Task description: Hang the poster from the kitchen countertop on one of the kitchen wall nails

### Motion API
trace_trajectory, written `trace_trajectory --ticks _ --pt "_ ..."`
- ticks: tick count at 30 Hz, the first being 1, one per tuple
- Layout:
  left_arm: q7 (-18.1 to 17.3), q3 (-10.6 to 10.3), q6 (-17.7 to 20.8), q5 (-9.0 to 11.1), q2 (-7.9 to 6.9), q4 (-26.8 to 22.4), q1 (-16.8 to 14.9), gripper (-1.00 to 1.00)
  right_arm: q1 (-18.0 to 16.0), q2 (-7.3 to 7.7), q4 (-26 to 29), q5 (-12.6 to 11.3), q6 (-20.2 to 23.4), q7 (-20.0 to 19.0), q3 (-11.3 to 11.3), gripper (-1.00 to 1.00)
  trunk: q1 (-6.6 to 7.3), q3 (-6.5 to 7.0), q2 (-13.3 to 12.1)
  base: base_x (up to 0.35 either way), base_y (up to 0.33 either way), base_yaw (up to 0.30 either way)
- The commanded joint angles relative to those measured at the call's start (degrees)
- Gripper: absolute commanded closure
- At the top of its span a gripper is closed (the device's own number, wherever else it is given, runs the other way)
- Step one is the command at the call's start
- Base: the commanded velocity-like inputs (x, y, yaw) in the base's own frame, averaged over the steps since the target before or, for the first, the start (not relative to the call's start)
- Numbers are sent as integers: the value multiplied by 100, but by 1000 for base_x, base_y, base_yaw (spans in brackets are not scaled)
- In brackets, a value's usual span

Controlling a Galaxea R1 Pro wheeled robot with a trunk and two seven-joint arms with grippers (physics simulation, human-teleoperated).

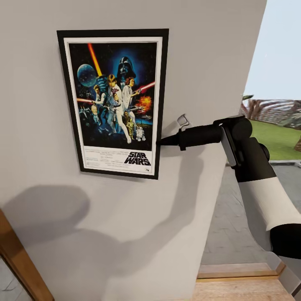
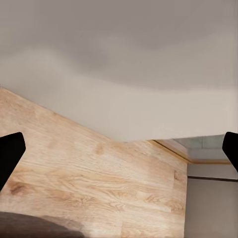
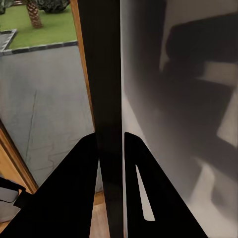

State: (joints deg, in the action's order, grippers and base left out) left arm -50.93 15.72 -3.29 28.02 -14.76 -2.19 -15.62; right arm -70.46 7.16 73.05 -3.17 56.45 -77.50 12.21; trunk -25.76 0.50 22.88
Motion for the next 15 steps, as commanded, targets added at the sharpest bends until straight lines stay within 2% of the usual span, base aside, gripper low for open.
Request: trace_trajectory --ticks 1,11,15 --pt "-14 45 -35 -51 -1 8 -3 -100 -3 5 -2 -41 68 -1 9 100 -2 -3 4 0 48 0" --pt "-14 45 -36 -51 -1 8 -3 -100 -3 5 -2 -39 68 -1 9 100 -2 -3 4 0 54 0" --pt "-14 45 -36 -51 -1 9 -3 -100 -3 5 -2 -38 68 -1 9 100 -2 -3 4 0 128 0"
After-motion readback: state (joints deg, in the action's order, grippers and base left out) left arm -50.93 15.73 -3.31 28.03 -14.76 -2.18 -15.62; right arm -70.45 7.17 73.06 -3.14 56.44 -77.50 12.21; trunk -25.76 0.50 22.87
